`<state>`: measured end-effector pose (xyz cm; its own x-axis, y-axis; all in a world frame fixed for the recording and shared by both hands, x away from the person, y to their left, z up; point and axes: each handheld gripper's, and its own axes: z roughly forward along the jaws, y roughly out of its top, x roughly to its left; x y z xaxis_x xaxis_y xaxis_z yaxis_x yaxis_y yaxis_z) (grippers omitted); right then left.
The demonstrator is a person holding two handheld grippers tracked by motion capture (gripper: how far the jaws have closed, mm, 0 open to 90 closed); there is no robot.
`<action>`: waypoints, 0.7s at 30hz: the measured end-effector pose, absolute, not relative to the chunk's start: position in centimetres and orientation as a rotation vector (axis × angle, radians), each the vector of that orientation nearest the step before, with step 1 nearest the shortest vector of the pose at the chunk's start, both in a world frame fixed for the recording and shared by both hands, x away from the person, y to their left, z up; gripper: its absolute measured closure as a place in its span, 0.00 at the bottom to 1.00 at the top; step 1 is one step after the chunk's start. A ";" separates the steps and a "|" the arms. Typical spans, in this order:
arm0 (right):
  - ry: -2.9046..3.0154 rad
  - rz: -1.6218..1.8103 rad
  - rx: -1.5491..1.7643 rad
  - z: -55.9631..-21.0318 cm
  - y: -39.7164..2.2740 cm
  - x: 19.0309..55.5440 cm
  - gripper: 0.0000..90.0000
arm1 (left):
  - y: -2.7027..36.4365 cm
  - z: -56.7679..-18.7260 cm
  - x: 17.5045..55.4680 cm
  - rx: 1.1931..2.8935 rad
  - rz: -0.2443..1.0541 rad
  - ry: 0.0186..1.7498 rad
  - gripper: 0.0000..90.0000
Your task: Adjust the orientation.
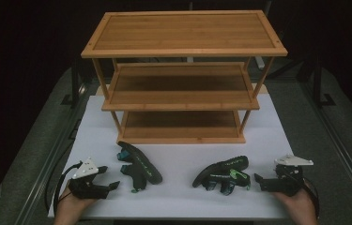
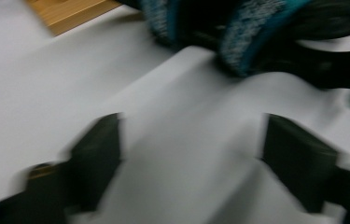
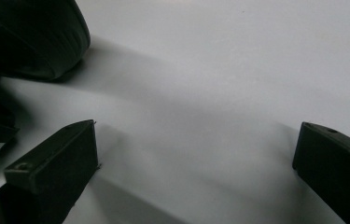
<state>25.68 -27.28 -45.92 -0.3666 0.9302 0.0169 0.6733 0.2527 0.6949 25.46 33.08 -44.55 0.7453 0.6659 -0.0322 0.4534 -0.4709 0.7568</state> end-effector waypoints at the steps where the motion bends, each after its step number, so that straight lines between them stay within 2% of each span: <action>1: 2.132 0.875 1.464 -45.9 -27.3 25.7 0.00 | 32.9 -44.4 25.4 2.142 0.347 0.822 0.43; 2: 2.132 0.875 1.464 -45.9 -27.3 25.7 0.00 | 32.8 -44.2 25.4 2.143 0.356 0.799 0.43; 4: 2.132 0.876 1.463 -45.9 -27.3 25.7 0.00 | 32.5 -43.8 25.4 2.136 0.364 0.765 0.57; 5: 2.132 0.876 1.464 -45.9 -27.3 25.7 0.00 | 32.1 -43.6 25.4 2.131 0.371 0.750 0.60; 11: 2.131 0.878 1.462 -45.9 -27.3 25.7 0.00 | 30.8 -43.8 26.0 2.166 0.339 0.716 0.72; 17: 2.132 0.877 1.462 -45.9 -27.3 25.7 0.00 | 30.5 -44.0 26.4 2.170 0.331 0.729 0.78; 21: 2.132 0.877 1.462 -45.9 -27.3 25.7 0.00 | 30.4 -44.1 26.5 2.157 0.328 0.742 0.78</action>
<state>25.68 -27.29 -45.92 -0.3667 0.9302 0.0172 0.6732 0.2525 0.6950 26.48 30.45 -44.13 0.7932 0.6088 -0.0165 0.3970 -0.4964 0.7720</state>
